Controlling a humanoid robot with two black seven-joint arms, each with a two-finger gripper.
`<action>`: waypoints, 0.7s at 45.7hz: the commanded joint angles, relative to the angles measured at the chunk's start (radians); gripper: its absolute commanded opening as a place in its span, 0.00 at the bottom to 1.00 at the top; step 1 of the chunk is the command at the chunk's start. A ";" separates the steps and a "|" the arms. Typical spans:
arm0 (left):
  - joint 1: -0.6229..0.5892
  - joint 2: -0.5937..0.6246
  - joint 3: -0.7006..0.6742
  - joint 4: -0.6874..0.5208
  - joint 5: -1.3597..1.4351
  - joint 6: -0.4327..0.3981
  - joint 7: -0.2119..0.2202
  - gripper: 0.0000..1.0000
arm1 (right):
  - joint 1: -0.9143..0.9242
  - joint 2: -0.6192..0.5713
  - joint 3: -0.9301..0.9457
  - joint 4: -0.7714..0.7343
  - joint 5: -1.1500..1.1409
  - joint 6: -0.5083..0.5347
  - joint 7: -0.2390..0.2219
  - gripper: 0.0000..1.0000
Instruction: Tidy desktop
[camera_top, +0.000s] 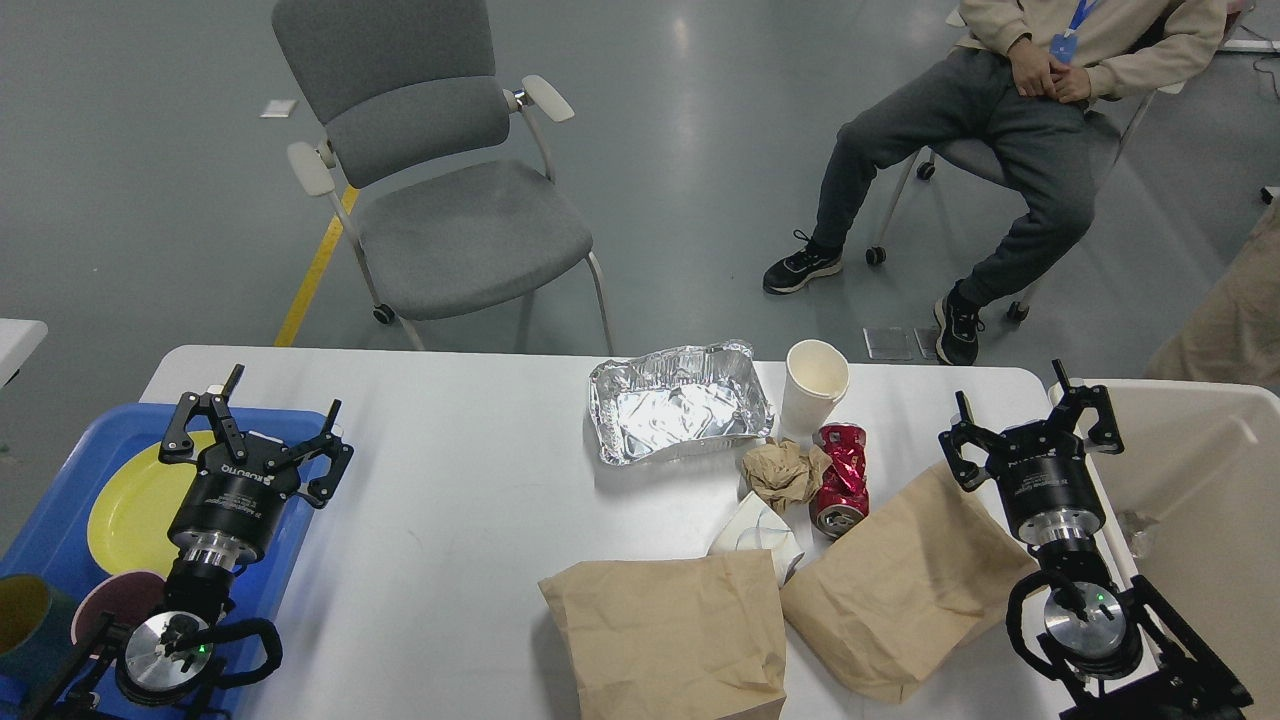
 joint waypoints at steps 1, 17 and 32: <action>-0.039 0.006 0.001 0.000 0.000 0.002 -0.003 0.96 | 0.000 0.000 0.000 0.000 0.000 0.000 0.000 1.00; -0.143 0.008 0.018 0.156 0.015 0.001 0.000 0.96 | 0.000 0.001 0.000 0.000 0.000 0.000 0.000 1.00; -0.194 -0.002 0.061 0.242 0.047 -0.033 -0.116 0.96 | 0.000 0.001 0.002 0.000 0.000 0.000 0.000 1.00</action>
